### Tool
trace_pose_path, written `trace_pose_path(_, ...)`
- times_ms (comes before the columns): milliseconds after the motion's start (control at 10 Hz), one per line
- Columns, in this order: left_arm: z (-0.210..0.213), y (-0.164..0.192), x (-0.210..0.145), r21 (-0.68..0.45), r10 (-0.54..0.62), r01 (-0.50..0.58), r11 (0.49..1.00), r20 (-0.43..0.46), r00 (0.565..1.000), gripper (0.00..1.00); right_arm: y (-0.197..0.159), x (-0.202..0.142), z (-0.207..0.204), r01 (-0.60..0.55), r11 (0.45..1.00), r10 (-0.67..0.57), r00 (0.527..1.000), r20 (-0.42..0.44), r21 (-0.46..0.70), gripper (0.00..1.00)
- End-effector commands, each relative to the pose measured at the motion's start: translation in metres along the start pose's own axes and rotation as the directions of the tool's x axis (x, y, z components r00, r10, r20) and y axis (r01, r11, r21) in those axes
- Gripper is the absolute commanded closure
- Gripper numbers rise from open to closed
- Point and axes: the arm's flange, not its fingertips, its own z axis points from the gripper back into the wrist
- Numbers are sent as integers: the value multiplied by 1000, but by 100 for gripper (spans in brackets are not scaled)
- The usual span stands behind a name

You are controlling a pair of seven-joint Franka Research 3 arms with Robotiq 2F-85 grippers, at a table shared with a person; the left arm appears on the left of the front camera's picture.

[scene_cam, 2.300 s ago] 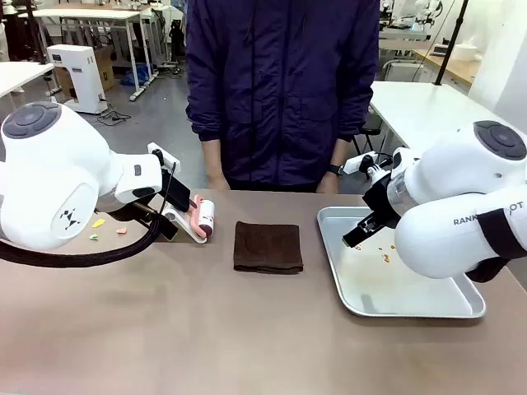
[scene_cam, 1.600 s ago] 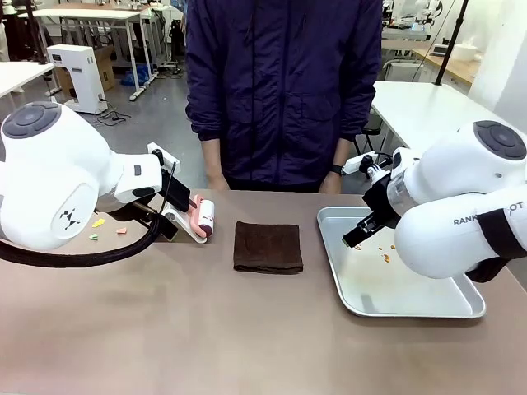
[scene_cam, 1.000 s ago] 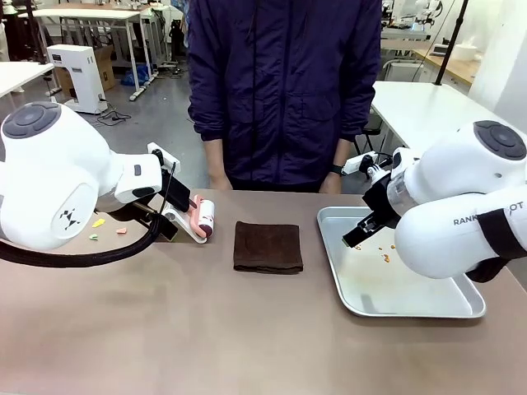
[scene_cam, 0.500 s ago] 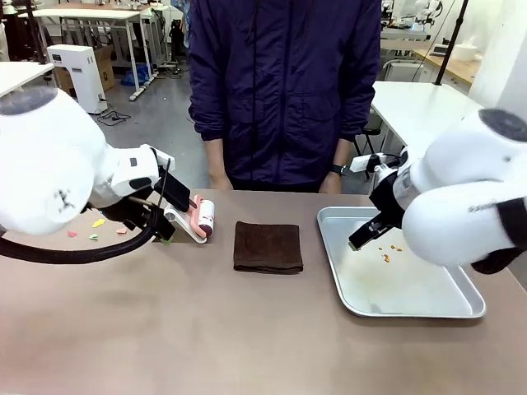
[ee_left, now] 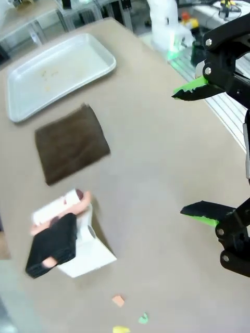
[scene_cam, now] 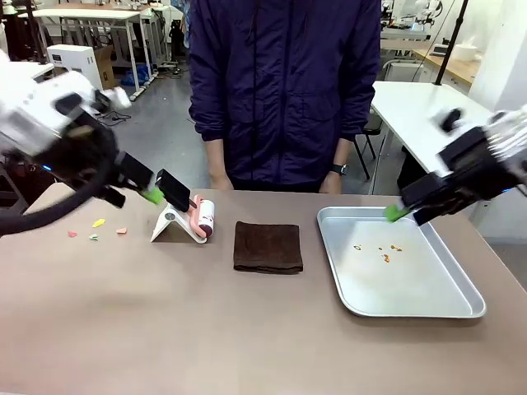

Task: Clean the surface of the table.
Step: Hold the Lint Roller with your left hand and the towel with your right hand.

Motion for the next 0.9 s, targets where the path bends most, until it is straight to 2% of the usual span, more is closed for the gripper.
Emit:
trace_pose_path(0,26,50,-31,-129,54,-47,991,49,997,0,-47,-46,24,120,980,-137,985,102,156,0)
trace_pose_path(200,54,117,-63,-239,216,-181,954,130,968,0,-93,-81,45,193,926,-266,944,197,325,0)
trace_pose_path(400,66,182,-104,-295,405,-335,895,223,887,0,-136,-109,59,254,868,-390,880,269,426,0)
trace_pose_path(500,68,209,-127,-353,478,-379,856,255,841,0,-158,-118,64,297,836,-455,846,279,462,0)
trace_pose_path(700,67,236,-159,-392,586,-459,797,318,746,0,-198,-131,62,416,775,-580,768,272,477,0)
trace_pose_path(800,64,239,-163,-379,612,-493,783,330,719,0,-214,-134,57,458,748,-621,738,265,479,0)
